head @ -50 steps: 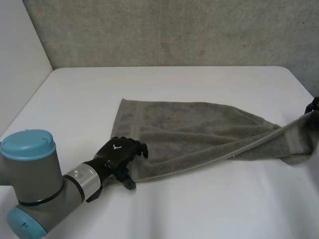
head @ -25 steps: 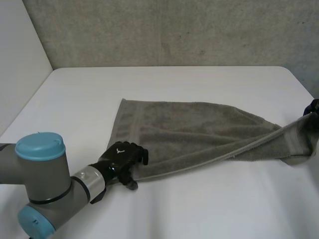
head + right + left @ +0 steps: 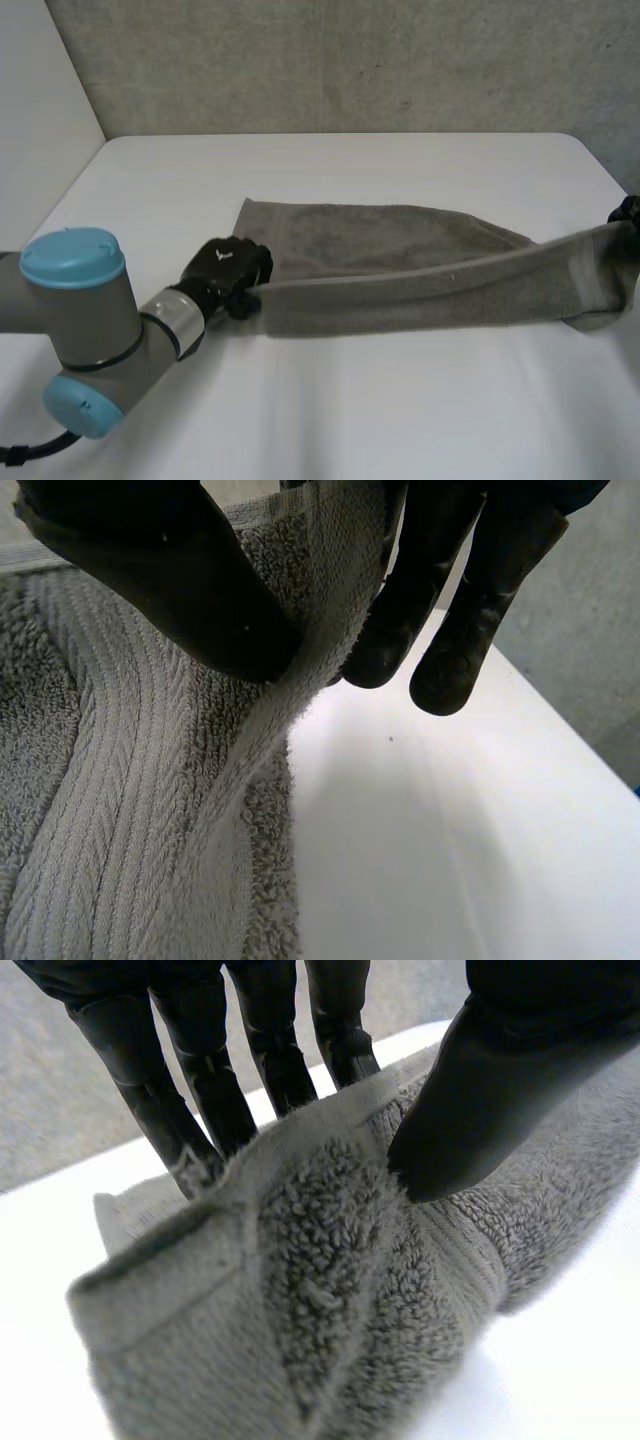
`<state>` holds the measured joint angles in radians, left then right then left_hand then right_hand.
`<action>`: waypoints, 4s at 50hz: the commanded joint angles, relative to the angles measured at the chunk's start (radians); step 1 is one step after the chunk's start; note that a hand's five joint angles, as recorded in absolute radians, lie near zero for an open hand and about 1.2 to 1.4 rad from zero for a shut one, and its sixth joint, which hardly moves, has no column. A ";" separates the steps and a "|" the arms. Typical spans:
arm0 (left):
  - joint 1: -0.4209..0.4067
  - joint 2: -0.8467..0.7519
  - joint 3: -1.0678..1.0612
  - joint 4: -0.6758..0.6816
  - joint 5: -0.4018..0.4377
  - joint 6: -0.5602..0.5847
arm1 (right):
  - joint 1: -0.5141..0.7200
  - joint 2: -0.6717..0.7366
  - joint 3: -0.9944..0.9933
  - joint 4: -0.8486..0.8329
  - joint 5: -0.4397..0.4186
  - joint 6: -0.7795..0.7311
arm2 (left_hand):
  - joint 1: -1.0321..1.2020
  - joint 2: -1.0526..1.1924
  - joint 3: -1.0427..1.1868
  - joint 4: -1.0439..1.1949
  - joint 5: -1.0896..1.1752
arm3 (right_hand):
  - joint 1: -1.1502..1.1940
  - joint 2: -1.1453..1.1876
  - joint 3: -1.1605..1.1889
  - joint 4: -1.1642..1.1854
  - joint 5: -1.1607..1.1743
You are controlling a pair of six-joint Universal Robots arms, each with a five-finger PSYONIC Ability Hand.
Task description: Fold the towel.
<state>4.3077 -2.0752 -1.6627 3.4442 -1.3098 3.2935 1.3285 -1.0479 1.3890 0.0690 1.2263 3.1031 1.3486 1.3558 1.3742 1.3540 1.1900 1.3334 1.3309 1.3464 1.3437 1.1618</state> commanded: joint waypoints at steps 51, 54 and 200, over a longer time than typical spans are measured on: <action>0.006 -0.773 1.215 -0.131 -0.014 0.103 | 0.221 0.335 -0.392 -0.166 0.229 -0.049 | 0.048 0.040 0.022 0.042 0.032 | 0.063 0.065 0.050 0.053 0.060; 0.006 -0.776 1.218 -0.117 -0.016 0.106 | 0.224 0.344 -0.389 -0.170 0.228 -0.052 | 0.048 0.040 0.022 0.042 0.032 | 0.063 0.065 0.050 0.053 0.060; 0.124 -0.306 0.488 -0.108 0.070 0.275 | 0.084 0.017 0.209 -0.304 0.133 -0.564 | 0.048 0.040 0.022 0.042 0.032 | 0.063 0.065 0.050 0.053 0.060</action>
<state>4.4069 -2.4355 -1.1244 3.3545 -1.2414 3.5753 1.4120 -1.0240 1.5978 -0.2312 1.3614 2.5587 1.3241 1.3511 1.3729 1.3539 1.1805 1.3082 1.3245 1.3387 1.3374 1.1589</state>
